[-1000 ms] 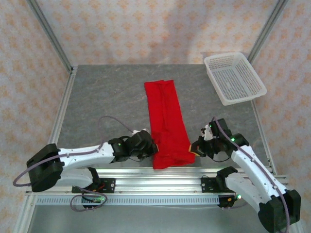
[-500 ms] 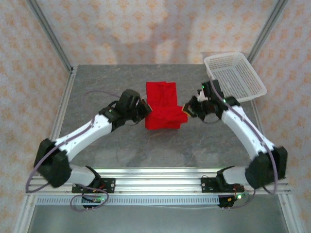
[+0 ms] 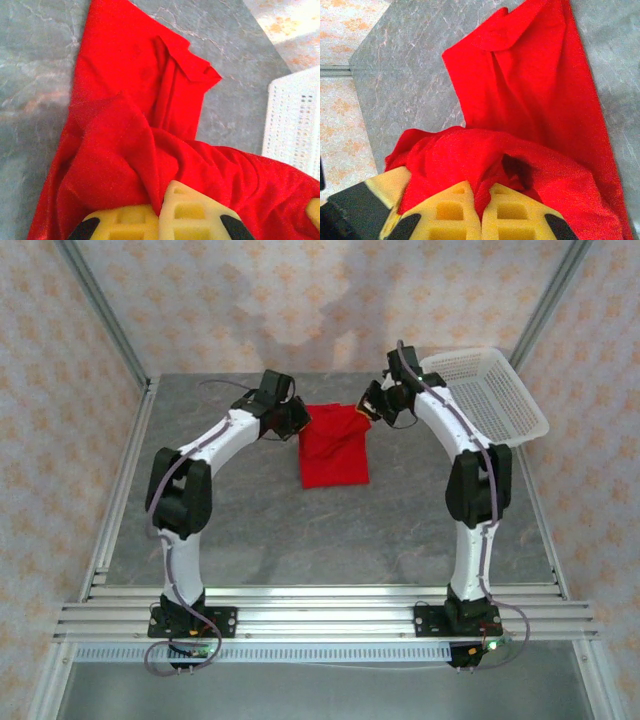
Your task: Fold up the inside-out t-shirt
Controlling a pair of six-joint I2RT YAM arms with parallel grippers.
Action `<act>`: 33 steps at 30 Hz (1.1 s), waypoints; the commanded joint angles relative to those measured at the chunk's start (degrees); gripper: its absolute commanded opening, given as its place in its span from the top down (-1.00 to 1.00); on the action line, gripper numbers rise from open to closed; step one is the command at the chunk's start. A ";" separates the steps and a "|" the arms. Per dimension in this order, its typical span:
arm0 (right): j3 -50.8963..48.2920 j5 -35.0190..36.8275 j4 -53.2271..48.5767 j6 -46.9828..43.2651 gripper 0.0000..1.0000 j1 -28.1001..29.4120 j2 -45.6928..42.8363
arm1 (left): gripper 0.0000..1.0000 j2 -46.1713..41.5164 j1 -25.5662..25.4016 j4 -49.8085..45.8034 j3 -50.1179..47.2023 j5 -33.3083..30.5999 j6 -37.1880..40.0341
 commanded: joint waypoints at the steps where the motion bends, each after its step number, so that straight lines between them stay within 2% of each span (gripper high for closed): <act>1: 8.05 1.25 -2.96 -1.89 0.90 -0.61 5.04 | 0.97 4.49 0.87 -3.45 6.26 1.80 2.46; 2: 10.63 0.68 -3.70 -1.93 0.79 -0.70 7.16 | 0.87 6.75 1.22 -4.58 9.03 1.98 2.75; 4: 16.93 0.76 -6.91 -2.69 0.54 -0.83 11.38 | 0.51 10.60 1.75 -6.34 13.90 2.26 3.28; 6: 23.49 2.34 -10.13 -3.04 0.25 -1.12 15.13 | -0.01 14.17 2.65 -6.22 18.73 3.10 2.49; 8: 29.01 2.74 -11.97 -2.61 0.07 -2.10 17.41 | -0.23 16.34 3.70 -6.39 23.41 3.58 1.56; 9: 31.68 2.63 -12.68 -2.10 -0.02 -2.68 18.05 | -0.28 17.06 4.25 -7.69 26.45 3.50 1.53; 12: 35.79 2.61 -15.36 -1.71 -0.25 -5.12 17.66 | -0.34 16.90 6.08 -13.39 34.33 3.14 3.23; 15: 29.61 3.88 -18.89 -5.34 -0.28 -6.64 12.54 | -0.39 13.14 6.53 -19.30 35.27 2.73 7.22; 17: 17.26 2.54 -16.29 -8.16 -0.27 -6.62 5.83 | -0.40 8.58 6.03 -20.24 28.83 3.05 9.50; 21: -12.64 -0.33 -3.40 -7.32 -0.26 -5.99 -8.91 | -0.40 -3.07 3.80 -13.82 4.52 3.50 10.87; 24: -25.79 -0.80 2.43 -6.02 -0.25 -5.04 -13.97 | -0.36 -7.10 1.44 -8.89 -8.74 4.57 9.37; 27: -30.65 -1.18 4.27 -5.38 -0.23 -3.17 -13.81 | -0.31 -8.43 -1.43 -6.12 -14.31 5.78 8.75; 33: -30.99 -0.85 8.05 -4.71 -0.19 -0.61 -8.08 | -0.15 -3.51 -4.11 -0.21 -14.76 5.07 5.19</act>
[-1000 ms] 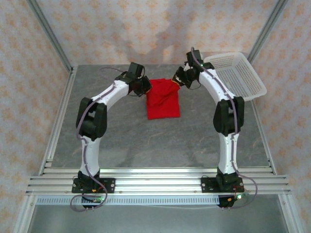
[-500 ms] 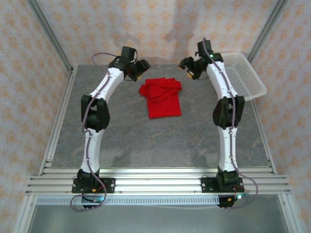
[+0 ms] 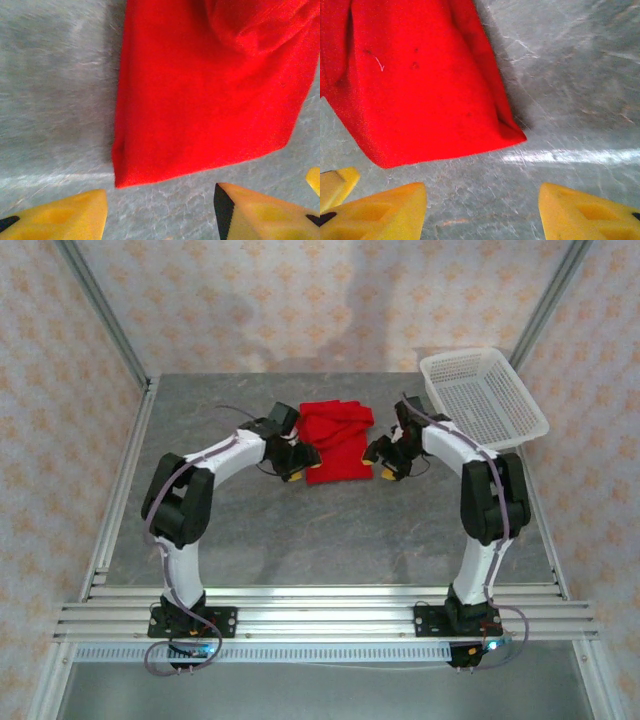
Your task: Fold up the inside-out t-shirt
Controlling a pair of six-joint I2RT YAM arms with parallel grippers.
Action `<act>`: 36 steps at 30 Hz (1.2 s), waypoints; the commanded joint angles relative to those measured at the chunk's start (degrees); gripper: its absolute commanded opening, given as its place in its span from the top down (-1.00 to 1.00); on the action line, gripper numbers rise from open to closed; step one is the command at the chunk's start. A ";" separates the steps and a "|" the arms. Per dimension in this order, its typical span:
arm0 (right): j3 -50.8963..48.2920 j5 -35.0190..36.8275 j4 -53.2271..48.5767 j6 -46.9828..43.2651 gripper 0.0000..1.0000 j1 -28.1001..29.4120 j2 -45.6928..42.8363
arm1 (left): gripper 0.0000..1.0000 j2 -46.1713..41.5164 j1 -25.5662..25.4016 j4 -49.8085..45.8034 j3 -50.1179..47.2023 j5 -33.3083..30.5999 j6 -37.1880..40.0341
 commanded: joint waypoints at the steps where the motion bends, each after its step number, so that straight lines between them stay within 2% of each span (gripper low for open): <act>1: 1.49 0.09 5.24 0.72 -0.18 0.62 3.47 | -0.14 1.70 0.37 6.20 0.98 -1.07 -2.20; 5: 4.53 1.67 5.80 0.56 -0.09 0.84 7.59 | -0.12 5.46 0.24 5.02 4.50 -1.62 -1.73; 7: 6.97 1.82 3.73 -0.47 0.18 0.90 9.88 | 0.07 6.95 0.20 3.23 5.82 -1.47 -1.25; 9: 7.66 0.68 2.78 -0.73 0.62 0.88 11.06 | 0.45 7.67 0.24 2.65 5.36 -0.91 -0.78; 11: 6.09 0.12 2.75 -0.65 0.85 1.16 10.02 | 0.70 7.02 0.17 3.12 3.44 0.24 -0.58; 13: 3.31 0.03 2.30 -0.88 0.94 1.56 7.40 | 0.79 4.83 -0.02 3.90 -0.08 0.97 -0.40; 19: -11.87 -0.52 0.87 -1.07 0.93 2.91 -6.40 | 0.77 -7.27 -1.65 3.70 -14.67 3.52 0.64; 22: -19.42 -0.60 -0.27 -0.50 0.90 3.69 -14.01 | 0.66 -12.98 -4.26 3.53 -20.97 4.25 -0.20; 23: -21.36 -1.07 -0.36 0.03 0.83 3.85 -16.55 | 0.52 -14.82 -5.22 3.45 -22.38 4.10 -0.71; 26: -22.06 -0.93 -2.69 0.77 0.28 3.90 -22.12 | 0.08 -19.06 -6.21 1.77 -23.41 2.06 -2.26; 27: -20.84 0.01 -3.81 0.71 0.20 3.91 -23.30 | -0.03 -20.38 -6.23 1.25 -22.86 1.05 -2.51; 31: -15.12 5.00 -4.34 2.27 0.16 3.18 -23.06 | -0.08 -20.62 -6.22 1.16 -17.84 0.47 -2.82; 33: -12.65 7.81 -3.36 4.47 0.16 1.41 -20.07 | -0.08 -18.09 -6.29 2.03 -14.90 2.20 -3.40; 36: -9.85 7.46 0.83 5.95 0.15 -1.05 -14.41 | -0.08 -15.21 -6.56 3.13 -12.29 2.26 -3.82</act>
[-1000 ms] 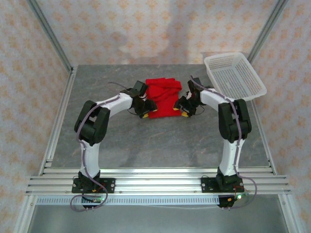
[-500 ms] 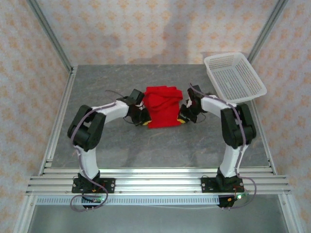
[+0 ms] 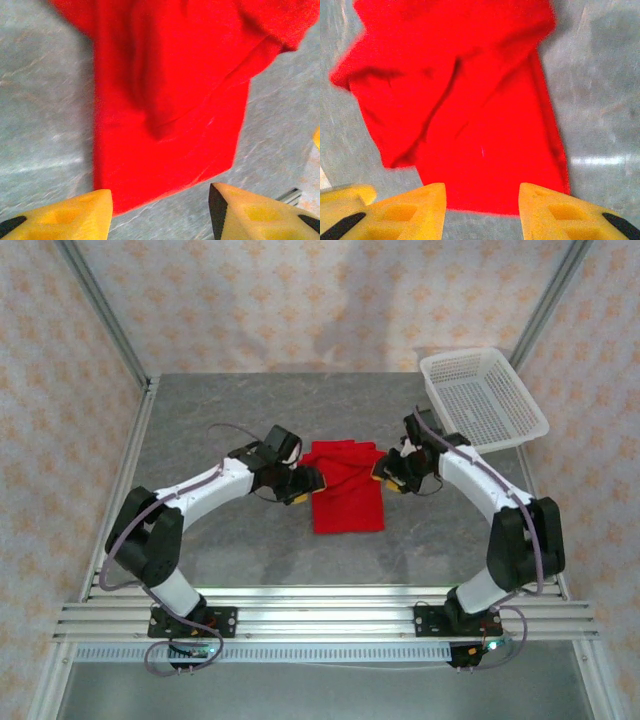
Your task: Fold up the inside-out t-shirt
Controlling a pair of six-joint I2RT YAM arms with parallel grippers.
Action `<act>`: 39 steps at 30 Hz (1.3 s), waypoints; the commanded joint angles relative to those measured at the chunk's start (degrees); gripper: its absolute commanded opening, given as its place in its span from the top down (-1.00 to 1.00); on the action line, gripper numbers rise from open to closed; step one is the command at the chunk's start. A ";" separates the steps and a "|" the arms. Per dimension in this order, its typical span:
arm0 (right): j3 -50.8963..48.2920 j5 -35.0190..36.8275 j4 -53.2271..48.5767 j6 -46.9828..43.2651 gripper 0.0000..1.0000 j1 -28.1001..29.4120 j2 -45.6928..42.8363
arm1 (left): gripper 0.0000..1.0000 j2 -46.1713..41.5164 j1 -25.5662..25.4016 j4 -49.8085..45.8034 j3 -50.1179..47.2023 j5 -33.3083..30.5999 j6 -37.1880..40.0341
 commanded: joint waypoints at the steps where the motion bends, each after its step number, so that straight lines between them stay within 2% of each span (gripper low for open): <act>1: 3.33 3.11 3.59 2.39 0.13 -2.28 6.45 | -0.09 3.14 0.01 1.18 2.76 -0.63 -0.98; 4: 8.28 0.37 5.01 0.91 0.09 -2.51 12.39 | -0.30 6.22 0.00 0.99 5.07 -0.80 -0.31; 9: 13.86 0.21 5.69 -0.57 0.09 -2.49 19.49 | -0.31 11.84 -0.01 2.50 8.90 -0.94 -0.57; 12: 15.99 -0.17 5.35 -0.55 0.11 -2.47 21.39 | -0.14 14.35 -0.05 2.92 12.01 -0.91 -0.89; 15: 16.86 -1.75 5.76 0.16 0.25 -2.46 21.84 | 0.28 17.38 -0.06 3.09 15.26 -0.70 -1.58; 17: 18.05 -2.49 4.93 0.43 0.30 -2.46 21.50 | 0.48 17.84 0.00 3.51 17.16 -0.70 -2.58; 22: 21.84 -1.42 0.26 -0.25 0.22 -2.45 20.56 | 0.52 18.37 0.66 2.92 20.77 -2.02 -7.35; 25: 23.06 -1.47 -2.22 -1.02 0.19 -2.54 18.57 | 0.52 19.63 1.87 6.81 20.19 -2.22 -12.21; 27: 21.05 -1.97 -2.81 -2.09 0.19 -2.36 15.69 | 0.52 20.99 2.82 9.26 20.42 -2.46 -14.92; 33: 6.81 -1.97 1.03 -2.61 0.18 -0.46 7.00 | 0.53 24.91 6.69 18.40 21.05 -1.64 -24.73; 37: 2.11 -2.51 5.39 -0.14 0.19 0.94 6.81 | 0.54 27.11 9.16 24.79 21.36 -0.30 -32.19; 39: 2.54 -2.56 5.72 -0.19 0.28 1.65 8.50 | 0.57 28.06 10.16 28.49 20.92 0.15 -36.23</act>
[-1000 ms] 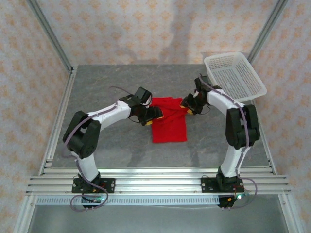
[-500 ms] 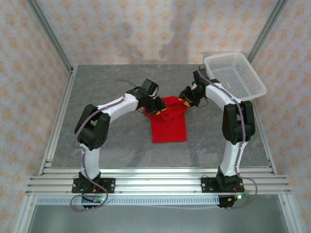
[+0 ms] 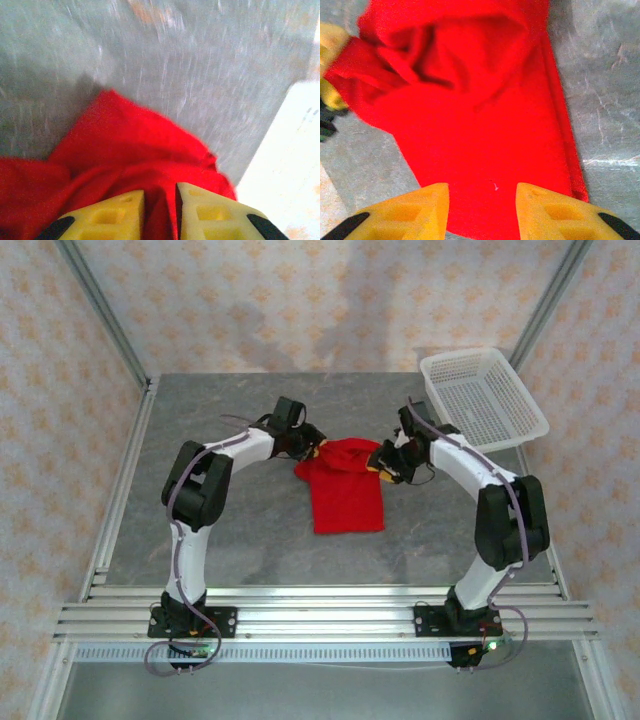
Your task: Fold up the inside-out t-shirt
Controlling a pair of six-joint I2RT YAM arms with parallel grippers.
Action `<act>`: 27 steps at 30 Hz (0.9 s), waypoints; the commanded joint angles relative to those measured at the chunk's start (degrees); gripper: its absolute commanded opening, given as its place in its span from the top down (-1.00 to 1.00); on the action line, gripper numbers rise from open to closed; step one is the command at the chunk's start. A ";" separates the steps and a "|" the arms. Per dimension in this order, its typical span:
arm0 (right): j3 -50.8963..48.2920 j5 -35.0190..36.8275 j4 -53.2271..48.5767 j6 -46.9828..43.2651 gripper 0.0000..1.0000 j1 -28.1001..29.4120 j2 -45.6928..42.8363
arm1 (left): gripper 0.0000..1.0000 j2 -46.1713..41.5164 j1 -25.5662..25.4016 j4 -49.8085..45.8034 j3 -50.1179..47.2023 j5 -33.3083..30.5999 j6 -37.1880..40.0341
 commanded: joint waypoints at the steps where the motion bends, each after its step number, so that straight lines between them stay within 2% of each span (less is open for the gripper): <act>1: 0.24 -0.16 2.81 0.56 0.39 0.90 2.68 | 0.59 0.54 1.53 9.31 1.24 0.33 -9.94; 7: 6.11 -0.02 1.47 -0.69 0.78 1.15 10.20 | 0.67 2.49 2.52 7.37 4.50 1.45 -11.95; 11: 10.51 2.21 0.80 -1.03 0.80 1.08 14.46 | 0.72 2.06 2.93 8.28 3.64 1.35 -12.87; 14: 14.69 2.67 0.56 -0.95 0.76 1.09 17.96 | 0.72 -1.14 3.31 6.46 2.08 0.69 -9.43; 19: 23.74 4.66 -0.29 -0.06 0.70 0.72 22.93 | 0.57 -10.68 3.00 -11.95 3.08 -2.22 9.64; 22: 29.63 5.15 -0.38 0.95 0.69 0.35 27.40 | 0.45 -17.14 2.29 -17.98 0.89 -3.40 21.01; 25: 37.04 4.48 -1.15 1.08 0.66 0.31 32.78 | 0.30 -20.32 -0.54 -23.16 -1.26 -3.61 34.73; 27: 42.63 4.37 -2.75 1.00 0.65 0.35 35.82 | 0.30 -20.39 -3.66 -29.09 -0.37 -5.75 42.91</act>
